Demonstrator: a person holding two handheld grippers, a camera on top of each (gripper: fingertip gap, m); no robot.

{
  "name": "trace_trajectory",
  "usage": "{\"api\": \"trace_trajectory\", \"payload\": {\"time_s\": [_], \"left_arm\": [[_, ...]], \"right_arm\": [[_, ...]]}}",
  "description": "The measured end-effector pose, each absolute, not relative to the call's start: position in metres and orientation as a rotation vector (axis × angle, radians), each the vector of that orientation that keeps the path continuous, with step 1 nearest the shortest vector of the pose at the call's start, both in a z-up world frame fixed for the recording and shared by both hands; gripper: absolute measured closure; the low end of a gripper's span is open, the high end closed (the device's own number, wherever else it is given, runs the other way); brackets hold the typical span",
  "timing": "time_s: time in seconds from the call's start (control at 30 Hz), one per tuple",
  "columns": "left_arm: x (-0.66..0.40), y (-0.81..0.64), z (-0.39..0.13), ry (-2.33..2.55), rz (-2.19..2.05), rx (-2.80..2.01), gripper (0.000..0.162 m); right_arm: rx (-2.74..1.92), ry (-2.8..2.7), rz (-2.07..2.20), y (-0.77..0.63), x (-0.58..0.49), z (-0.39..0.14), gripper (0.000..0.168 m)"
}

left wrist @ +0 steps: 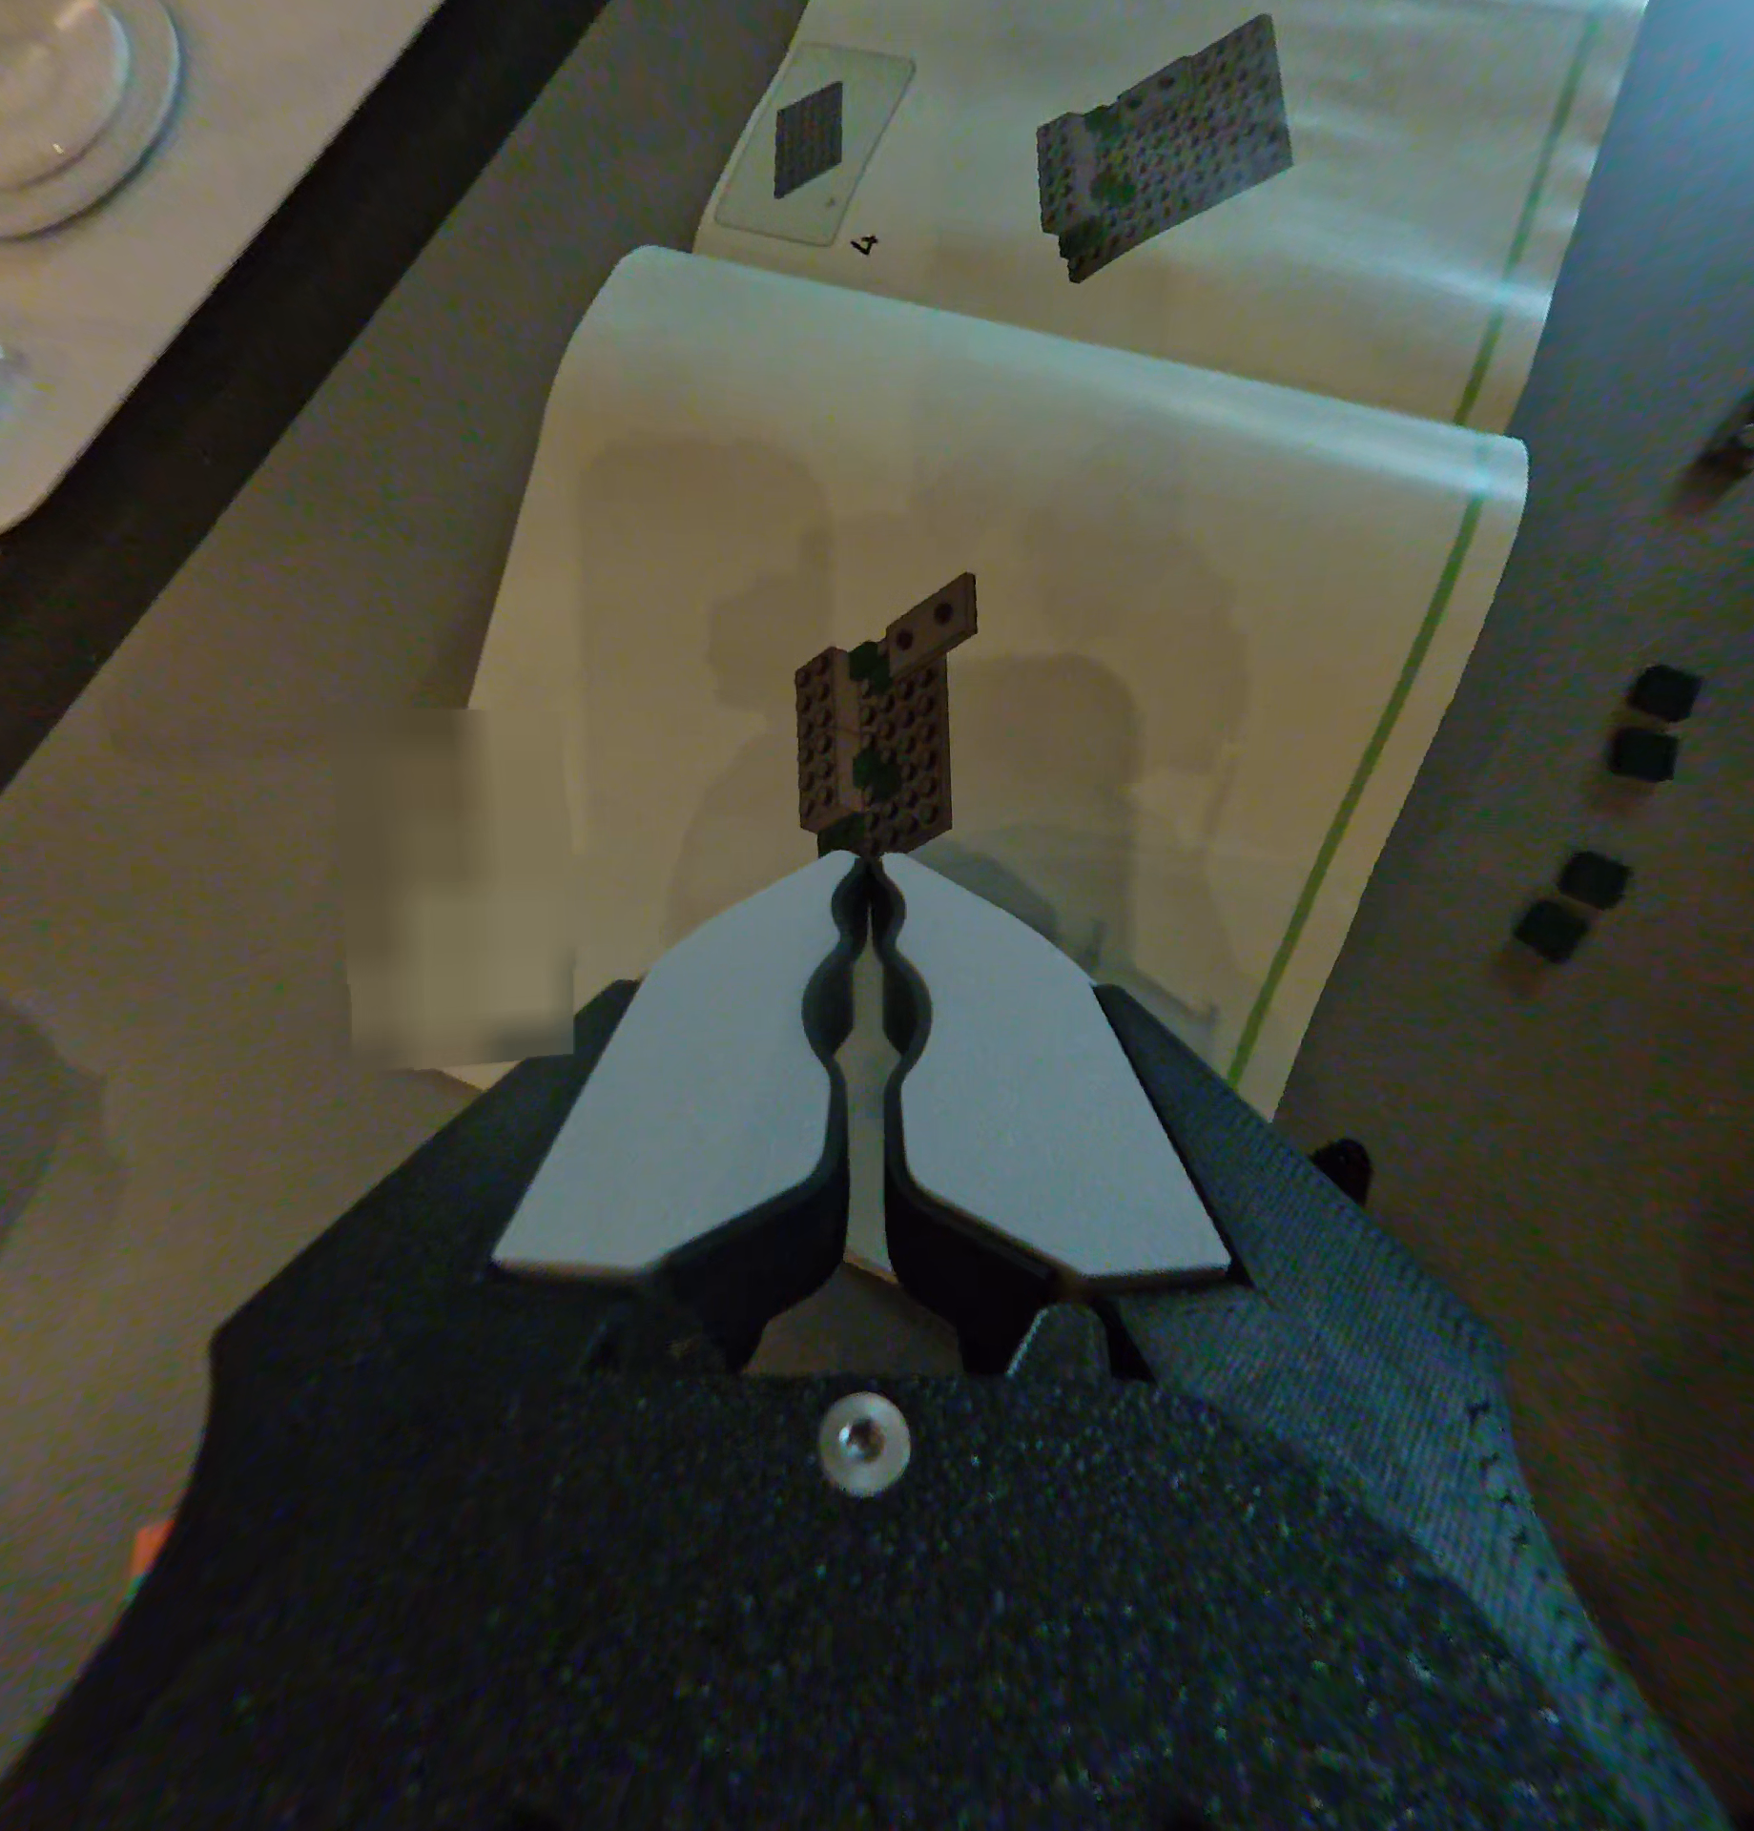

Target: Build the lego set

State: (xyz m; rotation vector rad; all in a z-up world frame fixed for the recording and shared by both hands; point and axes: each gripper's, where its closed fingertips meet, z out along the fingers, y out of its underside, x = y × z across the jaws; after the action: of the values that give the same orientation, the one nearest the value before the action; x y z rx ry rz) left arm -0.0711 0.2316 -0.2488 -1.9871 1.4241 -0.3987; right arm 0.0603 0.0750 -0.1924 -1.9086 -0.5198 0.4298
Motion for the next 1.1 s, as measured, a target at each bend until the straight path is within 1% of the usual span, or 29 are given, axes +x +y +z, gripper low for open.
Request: {"api": "trace_trajectory", "payload": {"time_s": [1.1], "left_arm": [[-0.061,0.236,-0.246,1.451,-0.372,-1.969,0.162]], "right_arm": [[-1.898,-0.518,0.435,0.075,0.061,-0.191,0.168]]}}
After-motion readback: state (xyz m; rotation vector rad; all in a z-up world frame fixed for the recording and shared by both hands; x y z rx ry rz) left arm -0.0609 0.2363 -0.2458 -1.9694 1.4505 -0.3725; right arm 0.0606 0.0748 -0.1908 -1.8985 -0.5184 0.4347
